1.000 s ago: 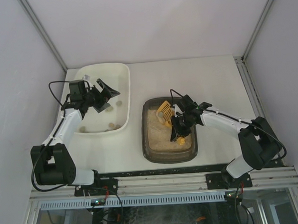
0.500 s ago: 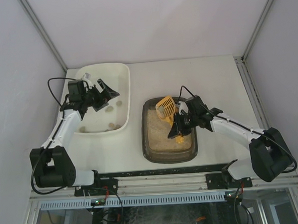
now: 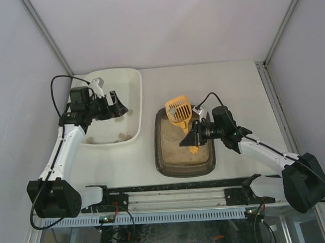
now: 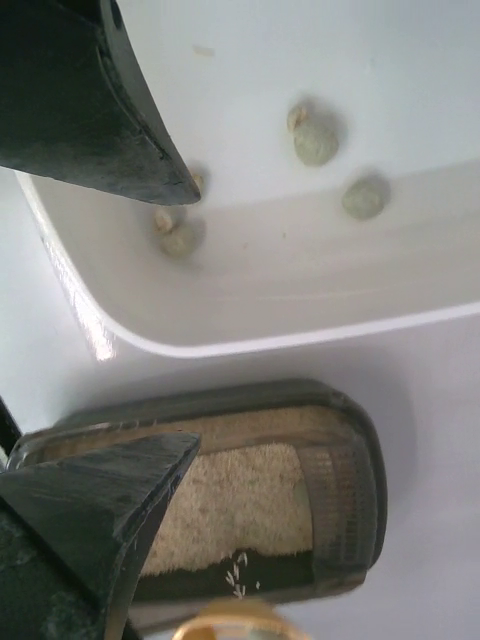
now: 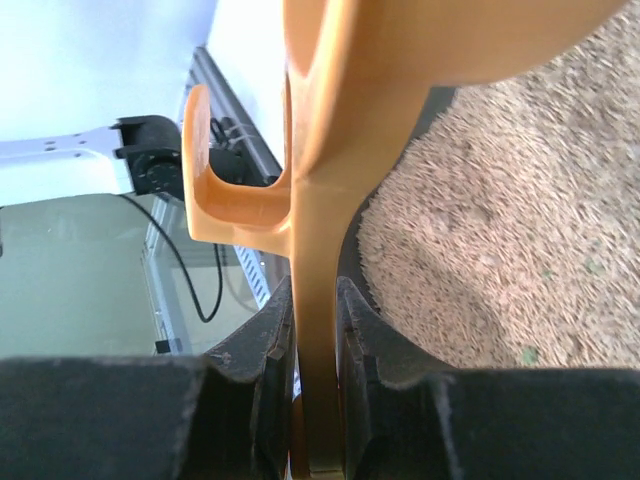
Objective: Clean the litter box
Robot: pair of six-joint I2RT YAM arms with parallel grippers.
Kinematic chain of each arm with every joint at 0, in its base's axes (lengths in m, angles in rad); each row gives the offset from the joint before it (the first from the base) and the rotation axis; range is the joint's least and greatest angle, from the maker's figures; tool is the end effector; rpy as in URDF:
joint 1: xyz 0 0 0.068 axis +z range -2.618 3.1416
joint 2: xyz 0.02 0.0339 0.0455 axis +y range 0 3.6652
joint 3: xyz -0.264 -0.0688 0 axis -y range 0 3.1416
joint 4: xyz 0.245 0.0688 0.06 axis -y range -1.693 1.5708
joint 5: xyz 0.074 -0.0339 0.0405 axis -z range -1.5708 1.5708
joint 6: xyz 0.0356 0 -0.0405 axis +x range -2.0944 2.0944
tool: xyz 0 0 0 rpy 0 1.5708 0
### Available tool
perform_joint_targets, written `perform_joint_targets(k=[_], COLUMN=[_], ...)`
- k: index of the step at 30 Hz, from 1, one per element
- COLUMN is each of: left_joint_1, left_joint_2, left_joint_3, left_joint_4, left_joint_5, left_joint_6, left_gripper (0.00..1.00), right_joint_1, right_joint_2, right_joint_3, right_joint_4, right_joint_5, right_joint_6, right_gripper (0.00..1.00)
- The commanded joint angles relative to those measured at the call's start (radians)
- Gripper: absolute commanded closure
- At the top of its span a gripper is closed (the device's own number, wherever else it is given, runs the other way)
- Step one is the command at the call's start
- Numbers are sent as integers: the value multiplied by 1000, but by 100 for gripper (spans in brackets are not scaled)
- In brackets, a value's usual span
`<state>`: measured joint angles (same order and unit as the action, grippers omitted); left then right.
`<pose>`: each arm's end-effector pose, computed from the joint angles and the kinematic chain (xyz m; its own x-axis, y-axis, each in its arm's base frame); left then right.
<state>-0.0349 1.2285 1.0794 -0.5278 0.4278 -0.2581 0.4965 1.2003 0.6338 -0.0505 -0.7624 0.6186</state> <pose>0.2648 -0.0240 0.3185 -0.6959 -0.2081 -0.6874 0.1834 0.8739 -0.4502 0.2034 0.1382 0.2210 -0.9014 -0.0114 -0.4327 -0.3892 0.4592 0.7985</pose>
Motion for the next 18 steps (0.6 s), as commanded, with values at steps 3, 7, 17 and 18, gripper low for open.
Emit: perform_joint_targets(k=[3, 7, 17, 18], left_joint_1=[1, 0, 2, 4], left_joint_2=[-93, -153, -282, -291], left_joint_3=[131, 126, 4, -2], left_joint_4=[-52, -45, -41, -45], left_joint_5=[-234, -276, -290, -284], left_joint_6=[143, 156, 204, 208], left_gripper=[2, 1, 1, 1], right_joint_1=[-7, -7, -7, -10], right_joint_2=[-9, -27, -161, -178], right_joint_3=[-98, -204, -280, -280], right_joint_4=[409, 634, 907, 903], right_joint_5=[-155, -190, -284, -288], right_joint_6=[160, 290, 489, 494], right_gripper=[100, 100, 100, 100])
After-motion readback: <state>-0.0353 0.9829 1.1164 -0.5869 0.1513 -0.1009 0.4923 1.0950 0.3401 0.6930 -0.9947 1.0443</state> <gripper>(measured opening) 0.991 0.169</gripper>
